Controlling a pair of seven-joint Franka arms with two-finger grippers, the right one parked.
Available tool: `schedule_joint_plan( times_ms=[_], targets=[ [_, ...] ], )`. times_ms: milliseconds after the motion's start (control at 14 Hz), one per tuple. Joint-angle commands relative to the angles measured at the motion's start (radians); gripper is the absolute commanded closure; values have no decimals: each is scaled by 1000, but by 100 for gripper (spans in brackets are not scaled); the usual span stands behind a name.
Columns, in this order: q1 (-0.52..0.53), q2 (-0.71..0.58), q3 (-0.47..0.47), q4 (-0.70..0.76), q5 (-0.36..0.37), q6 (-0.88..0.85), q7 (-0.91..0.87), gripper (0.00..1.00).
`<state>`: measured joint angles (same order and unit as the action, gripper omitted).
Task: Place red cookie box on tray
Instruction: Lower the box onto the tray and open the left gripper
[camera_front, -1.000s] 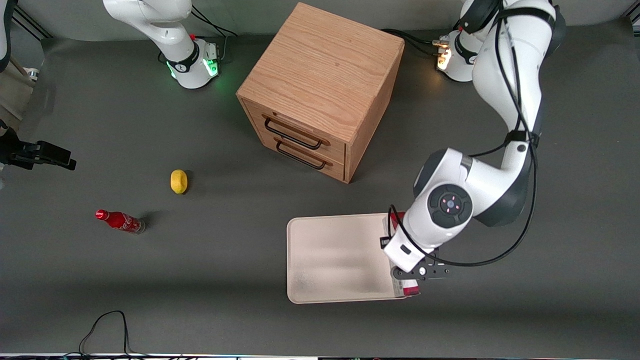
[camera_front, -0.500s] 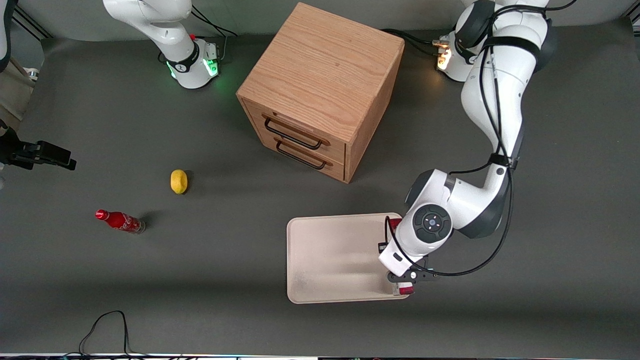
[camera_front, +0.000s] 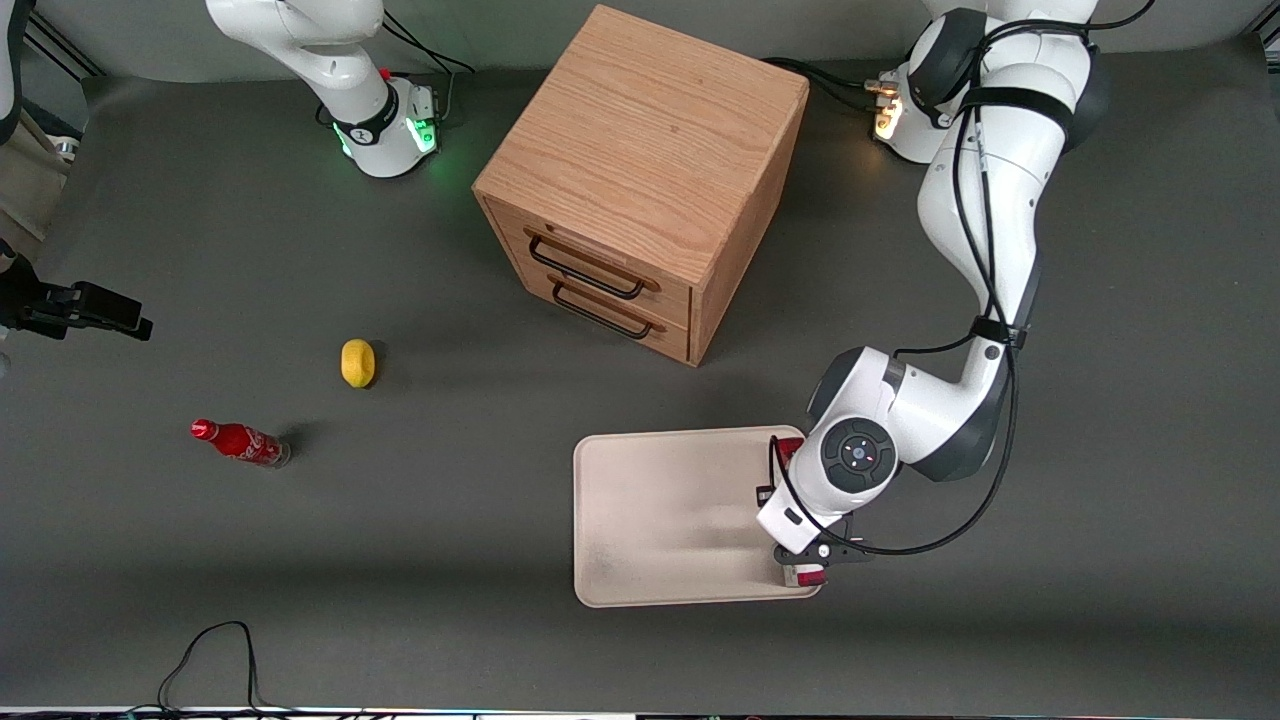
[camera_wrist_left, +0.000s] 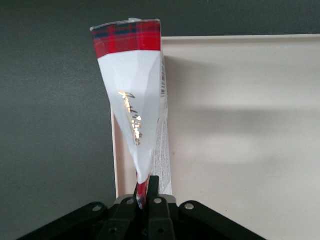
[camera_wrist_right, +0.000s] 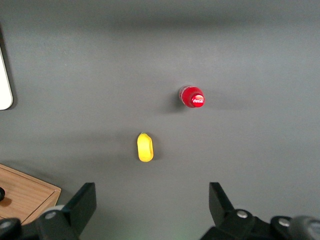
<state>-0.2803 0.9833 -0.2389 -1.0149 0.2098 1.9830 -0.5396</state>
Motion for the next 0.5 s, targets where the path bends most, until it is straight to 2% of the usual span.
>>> schedule_joint_plan(
  times_ms=[0,71,429],
  targets=[
    [7,-14,4,-13,5,13,-8,11],
    [12,-15,3,-13,2,13,-8,0],
    [10,-17,4,-13,2,13,-13,0]
  ],
)
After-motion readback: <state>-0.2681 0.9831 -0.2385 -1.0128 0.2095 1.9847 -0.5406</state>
